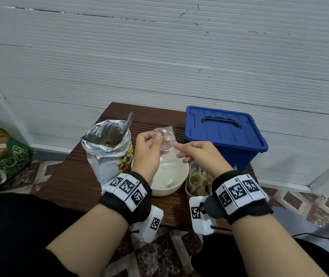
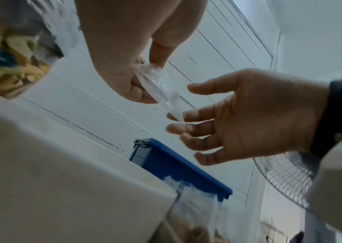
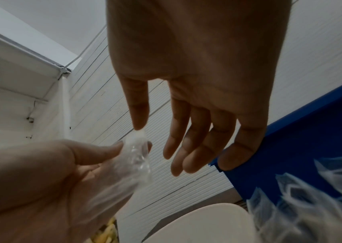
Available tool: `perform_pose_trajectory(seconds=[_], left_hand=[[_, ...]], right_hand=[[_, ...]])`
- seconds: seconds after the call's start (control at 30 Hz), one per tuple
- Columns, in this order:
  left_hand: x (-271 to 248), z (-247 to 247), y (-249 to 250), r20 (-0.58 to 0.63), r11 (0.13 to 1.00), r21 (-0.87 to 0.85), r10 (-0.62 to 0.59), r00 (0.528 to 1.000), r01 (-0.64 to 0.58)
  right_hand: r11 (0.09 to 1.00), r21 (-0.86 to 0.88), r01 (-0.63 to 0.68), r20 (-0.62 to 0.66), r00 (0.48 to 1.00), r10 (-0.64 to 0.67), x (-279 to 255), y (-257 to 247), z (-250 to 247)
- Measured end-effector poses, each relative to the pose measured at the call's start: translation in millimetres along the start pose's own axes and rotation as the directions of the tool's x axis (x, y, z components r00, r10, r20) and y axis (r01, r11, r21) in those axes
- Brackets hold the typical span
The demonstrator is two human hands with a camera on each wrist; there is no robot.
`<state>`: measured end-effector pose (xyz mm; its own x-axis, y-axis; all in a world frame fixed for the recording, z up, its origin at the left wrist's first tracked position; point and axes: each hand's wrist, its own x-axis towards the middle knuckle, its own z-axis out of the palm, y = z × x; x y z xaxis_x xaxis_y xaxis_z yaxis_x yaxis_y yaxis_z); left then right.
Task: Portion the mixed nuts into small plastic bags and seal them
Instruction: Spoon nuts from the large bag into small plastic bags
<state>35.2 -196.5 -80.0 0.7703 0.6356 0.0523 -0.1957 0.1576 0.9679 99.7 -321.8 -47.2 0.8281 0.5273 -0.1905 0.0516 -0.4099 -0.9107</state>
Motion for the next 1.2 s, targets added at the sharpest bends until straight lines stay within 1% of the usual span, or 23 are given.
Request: perform_pose_trajectory(seconds=[0.03,0.1,0.2,0.27,0.43,0.53,0.63,0.73,0.83,0.93,1.03,1.13,1.2], left_hand=[[0.1,0.9,1.6,-0.007,0.999,-0.051,-0.020,1.000,0.020],[1.5,2.3,1.9,-0.034,0.995,-0.081,-0.059,0.998,0.056],[2.5,0.7,2.8,-0.057,0.990,-0.108,-0.093,0.994,0.086],[2.7,-2.6,4.0,-0.056,0.989,-0.124,-0.083,0.995,0.075],[1.5,-9.3,4.8,-0.034,0.999,0.044,0.002,0.999,-0.001],[1.7,-10.8,1.0,-0.070,0.999,0.034,-0.001,0.998,0.003],[1.5,-11.1,-2.2,-0.118,1.000,-0.005,-0.002,0.993,0.001],[1.2,-9.8,-3.0,-0.129,1.000,-0.004,0.015,0.991,-0.015],[2.2,-11.2,-4.0,-0.135,0.997,0.060,0.047,0.990,-0.039],[3.7,-13.3,-6.1,-0.133,0.989,0.133,0.075,0.988,-0.057],[5.0,-15.5,-11.1,-0.132,0.985,0.165,0.067,0.989,-0.044],[4.8,-16.0,-13.5,-0.085,0.978,0.206,0.032,0.996,-0.014],[3.3,-15.6,-11.8,-0.041,0.958,0.287,0.021,0.999,-0.008]], right_hand=[[1.000,-0.003,0.000,0.036,0.999,0.000,-1.0,-0.6,0.1],[1.000,-0.023,0.014,0.077,0.997,-0.013,-2.1,-0.8,0.3],[1.000,0.005,0.027,0.068,0.997,-0.028,-2.1,-0.3,-0.9],[0.999,0.039,0.024,0.039,0.999,-0.026,-1.7,-0.1,-3.7],[0.996,0.072,0.043,-0.034,0.999,-0.041,-0.9,0.3,-7.4],[0.989,0.129,0.070,-0.085,0.995,-0.059,-1.5,-0.1,-7.4],[0.989,0.142,0.041,-0.029,0.999,-0.038,-1.3,0.1,-8.4],[0.995,0.100,0.013,0.034,0.999,-0.017,-2.5,-0.6,-9.2],[0.996,0.088,-0.007,0.013,1.000,0.006,-2.2,0.0,-11.2],[0.999,0.040,-0.019,-0.001,1.000,0.019,-2.8,0.7,-13.0],[0.999,0.024,-0.024,-0.011,1.000,0.024,-2.7,1.7,-13.3],[1.000,0.010,-0.021,-0.042,0.999,0.022,-3.0,2.8,-13.5],[1.000,0.006,-0.010,-0.059,0.998,0.010,-3.5,4.1,-14.8]])
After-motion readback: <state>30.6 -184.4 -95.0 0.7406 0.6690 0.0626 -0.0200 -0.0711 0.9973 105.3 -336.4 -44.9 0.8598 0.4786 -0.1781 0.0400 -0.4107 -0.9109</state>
